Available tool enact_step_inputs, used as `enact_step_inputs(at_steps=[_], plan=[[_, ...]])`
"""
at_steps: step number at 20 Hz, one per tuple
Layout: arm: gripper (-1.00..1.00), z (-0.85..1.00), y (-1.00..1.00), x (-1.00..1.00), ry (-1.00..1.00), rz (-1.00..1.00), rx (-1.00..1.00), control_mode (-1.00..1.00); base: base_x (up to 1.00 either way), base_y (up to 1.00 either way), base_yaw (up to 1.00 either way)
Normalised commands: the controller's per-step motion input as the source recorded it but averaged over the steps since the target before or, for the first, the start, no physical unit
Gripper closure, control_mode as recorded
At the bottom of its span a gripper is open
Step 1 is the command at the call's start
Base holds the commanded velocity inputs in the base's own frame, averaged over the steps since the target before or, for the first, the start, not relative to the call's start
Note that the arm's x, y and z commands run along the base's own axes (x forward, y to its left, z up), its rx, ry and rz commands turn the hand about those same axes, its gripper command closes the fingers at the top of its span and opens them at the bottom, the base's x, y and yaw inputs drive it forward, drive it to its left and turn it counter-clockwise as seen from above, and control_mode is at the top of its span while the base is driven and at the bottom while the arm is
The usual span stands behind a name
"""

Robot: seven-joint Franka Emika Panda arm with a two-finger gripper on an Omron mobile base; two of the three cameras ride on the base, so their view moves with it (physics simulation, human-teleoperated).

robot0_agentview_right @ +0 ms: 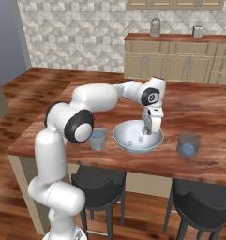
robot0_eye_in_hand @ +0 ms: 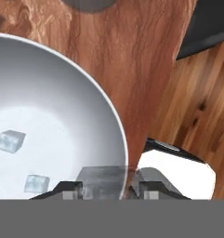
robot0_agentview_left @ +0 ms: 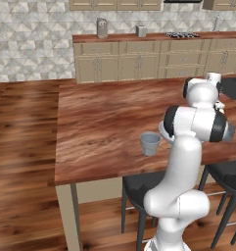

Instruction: There are four ice cubes in the ice bowl. Place two ice cubes in each glass of water.

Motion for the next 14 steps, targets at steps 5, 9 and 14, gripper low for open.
enact_step_inputs(at_steps=[5, 9, 14], plan=[[1.0, 0.19, -0.64, -0.46, -0.06, 0.14, 0.0, -1.0, 0.0, 0.0, 0.0], [1.0, 0.04, -0.71, -0.08, -0.1, 0.17, 0.0, -1.0, 0.0, 0.0, 0.0], [1.0, 0.09, -0.72, 0.04, -0.07, 0.14, 0.0, -1.0, 0.0, 0.0, 0.0]])
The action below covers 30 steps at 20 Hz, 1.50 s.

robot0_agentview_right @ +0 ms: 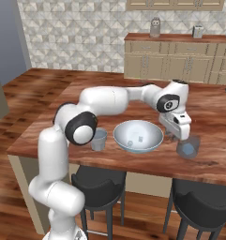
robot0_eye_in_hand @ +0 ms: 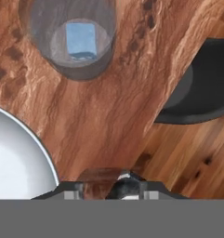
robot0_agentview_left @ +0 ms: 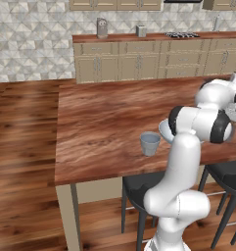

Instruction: There are four ice cubes in the ice bowl. Place two ice cubes in each glass of water.

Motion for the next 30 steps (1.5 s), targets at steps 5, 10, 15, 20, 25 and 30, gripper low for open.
enact_step_inputs(at_steps=[5, 10, 15, 20, 25, 30], plan=[[1.0, 0.03, -0.73, 0.11, -0.04, 0.13, 0.0, -1.0, 0.0, 0.0, 0.0], [1.0, 0.05, -0.52, 0.29, -0.07, 0.13, 0.0, -1.0, 0.0, 0.0, 0.0], [1.0, 0.0, -0.2, 0.37, -0.15, 0.11, 0.0, -1.0, 0.0, 0.0, 0.0], [1.0, 0.0, 0.0, 0.23, -0.18, 0.11, 0.0, -1.0, 0.0, 0.0, 0.0], [1.0, 0.0, 0.0, 0.01, -0.08, 0.09, 0.0, -1.0, 0.0, 0.0, 0.0], [1.0, -0.07, 0.0, 0.05, 0.0, 0.07, -0.03, -1.0, 0.0, 0.0, 0.0]])
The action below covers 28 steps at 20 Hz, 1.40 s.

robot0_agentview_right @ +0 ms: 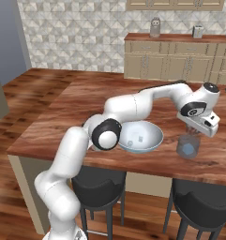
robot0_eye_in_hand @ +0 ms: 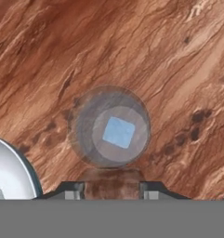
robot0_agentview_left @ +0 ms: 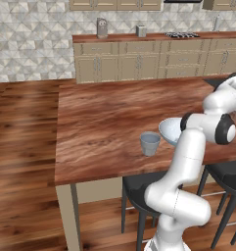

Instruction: There are four ice cubes in the ice bowl. Place two ice cubes in each glass of water.

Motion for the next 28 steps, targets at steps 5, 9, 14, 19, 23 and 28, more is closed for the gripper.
enact_step_inputs(at_steps=[5, 9, 14, 19, 23, 28], plan=[[1.0, -0.11, 0.0, 0.26, 0.0, 0.06, -0.05, -1.0, 0.0, 0.0, 0.0], [1.0, -0.31, 0.0, 0.18, 0.0, 0.07, -0.07, -1.0, 0.0, 0.0, 0.0], [1.0, -0.39, 0.0, 0.08, 0.0, 0.06, -0.06, -1.0, 0.0, 0.0, 0.0], [1.0, -0.22, 0.0, 0.19, 0.0, 0.05, -0.04, -1.0, 0.0, 0.0, 0.0], [1.0, -0.25, 0.0, 0.14, 0.04, 0.05, -0.02, -1.0, 0.0, 0.0, 0.0], [1.0, -0.09, -0.01, 0.03, 0.05, 0.06, -0.01, -1.0, 0.0, 0.0, 0.0]])
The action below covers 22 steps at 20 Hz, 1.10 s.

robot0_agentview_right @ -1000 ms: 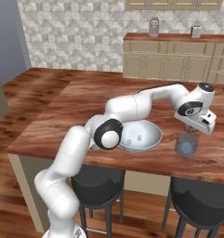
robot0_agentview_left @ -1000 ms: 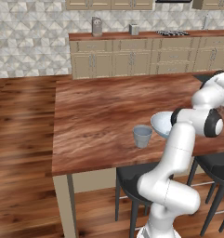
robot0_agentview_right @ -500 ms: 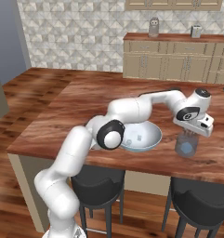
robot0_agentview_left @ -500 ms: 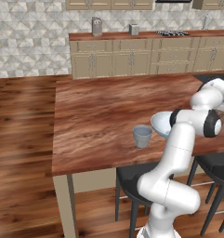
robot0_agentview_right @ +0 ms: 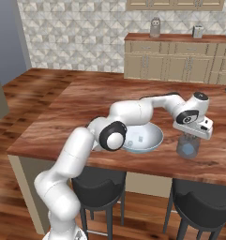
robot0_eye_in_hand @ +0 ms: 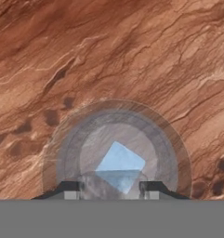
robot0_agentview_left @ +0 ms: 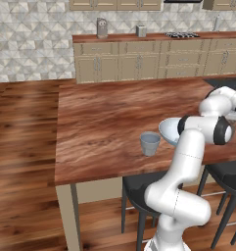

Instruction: There are four ice cubes in the ice bowl. Place two ice cubes in each glass of water.

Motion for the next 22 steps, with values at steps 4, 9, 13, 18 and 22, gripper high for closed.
enact_step_inputs(at_steps=[4, 9, 13, 18, 22], plan=[[1.0, -0.01, -0.04, 0.0, 0.04, 0.06, 0.0, -1.0, 0.0, 0.0, 0.0], [-1.0, 0.0, -0.09, 0.0, 0.02, 0.05, 0.0, -1.0, 0.0, 0.0, 0.0], [-1.0, 0.0, -0.18, 0.0, 0.01, 0.05, 0.0, -1.0, 0.0, 0.0, 0.0], [-1.0, 0.01, -0.08, 0.0, 0.01, 0.04, 0.0, -1.0, 0.0, 0.0, 0.0], [-1.0, 0.12, 0.0, 0.0, 0.01, 0.04, 0.0, -1.0, 0.0, 0.0, 0.0]])
